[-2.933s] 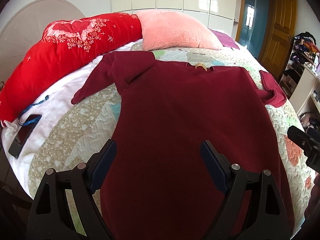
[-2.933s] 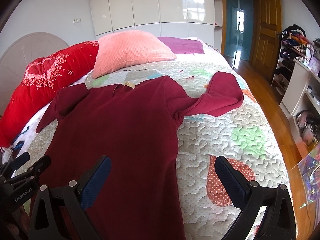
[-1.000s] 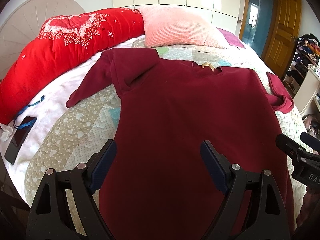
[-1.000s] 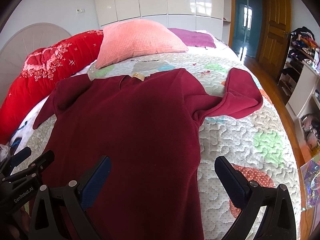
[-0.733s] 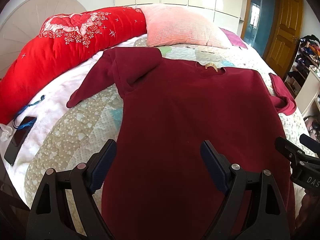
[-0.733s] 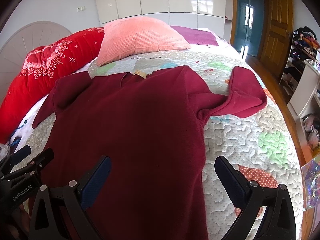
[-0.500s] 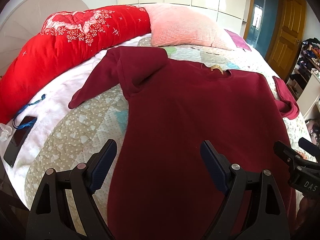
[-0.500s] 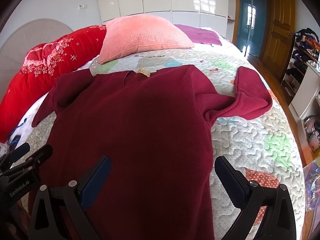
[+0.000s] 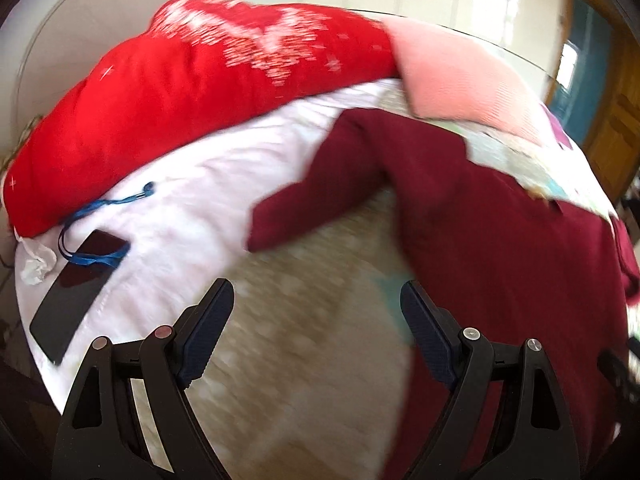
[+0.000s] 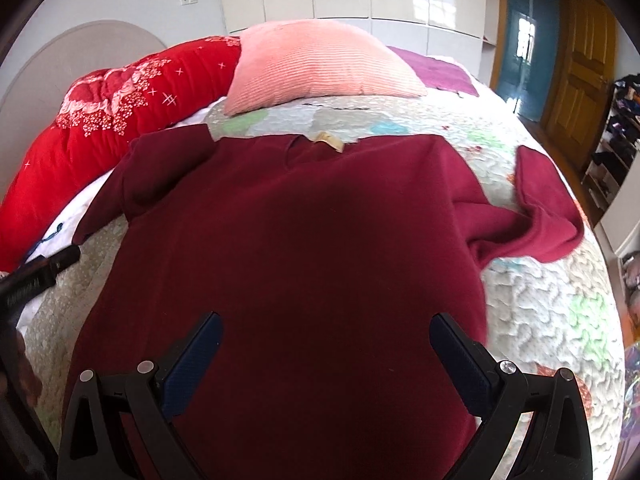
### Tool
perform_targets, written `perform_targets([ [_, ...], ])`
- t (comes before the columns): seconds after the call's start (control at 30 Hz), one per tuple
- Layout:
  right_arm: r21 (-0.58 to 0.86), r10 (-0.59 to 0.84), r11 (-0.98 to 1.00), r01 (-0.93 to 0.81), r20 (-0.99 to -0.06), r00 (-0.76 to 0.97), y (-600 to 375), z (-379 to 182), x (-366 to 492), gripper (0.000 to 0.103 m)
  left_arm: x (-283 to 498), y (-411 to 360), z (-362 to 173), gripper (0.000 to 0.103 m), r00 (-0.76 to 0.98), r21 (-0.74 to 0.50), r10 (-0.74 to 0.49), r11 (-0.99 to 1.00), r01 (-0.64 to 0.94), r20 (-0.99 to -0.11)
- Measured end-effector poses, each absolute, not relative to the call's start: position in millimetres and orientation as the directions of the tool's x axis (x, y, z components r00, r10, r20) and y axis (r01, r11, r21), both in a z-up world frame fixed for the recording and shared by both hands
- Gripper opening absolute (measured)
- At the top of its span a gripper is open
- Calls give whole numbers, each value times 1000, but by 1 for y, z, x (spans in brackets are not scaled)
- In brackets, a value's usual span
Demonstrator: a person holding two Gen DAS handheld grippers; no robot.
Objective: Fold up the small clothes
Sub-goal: 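Grasp the sleeve cuff nearest the left gripper with the left gripper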
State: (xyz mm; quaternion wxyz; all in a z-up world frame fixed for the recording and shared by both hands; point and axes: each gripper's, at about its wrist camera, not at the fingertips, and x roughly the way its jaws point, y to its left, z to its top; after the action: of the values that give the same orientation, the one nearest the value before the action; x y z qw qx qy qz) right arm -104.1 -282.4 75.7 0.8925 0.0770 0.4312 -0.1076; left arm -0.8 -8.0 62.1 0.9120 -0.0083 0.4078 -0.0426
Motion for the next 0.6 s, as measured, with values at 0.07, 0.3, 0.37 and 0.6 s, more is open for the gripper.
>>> perform_targets([
  [0.07, 58, -110, 966, 252, -790, 604, -280, 73, -100, 103, 16, 5, 57, 86, 653, -72, -79, 997, 37, -753],
  [0.3, 70, -74, 973, 218, -805, 588, -272, 66, -91, 103, 62, 14, 40, 86, 630, -35, -54, 998, 42, -774],
  [0.37, 66, -76, 974, 216, -806, 587, -271, 66, -89, 103, 72, 5, 32, 85, 610, -8, -57, 997, 82, -790],
  [0.6, 71, -67, 974, 213, -813, 578, -269, 64, -82, 103, 105, 9, 25, 25, 565, -82, -137, 989, 122, -813],
])
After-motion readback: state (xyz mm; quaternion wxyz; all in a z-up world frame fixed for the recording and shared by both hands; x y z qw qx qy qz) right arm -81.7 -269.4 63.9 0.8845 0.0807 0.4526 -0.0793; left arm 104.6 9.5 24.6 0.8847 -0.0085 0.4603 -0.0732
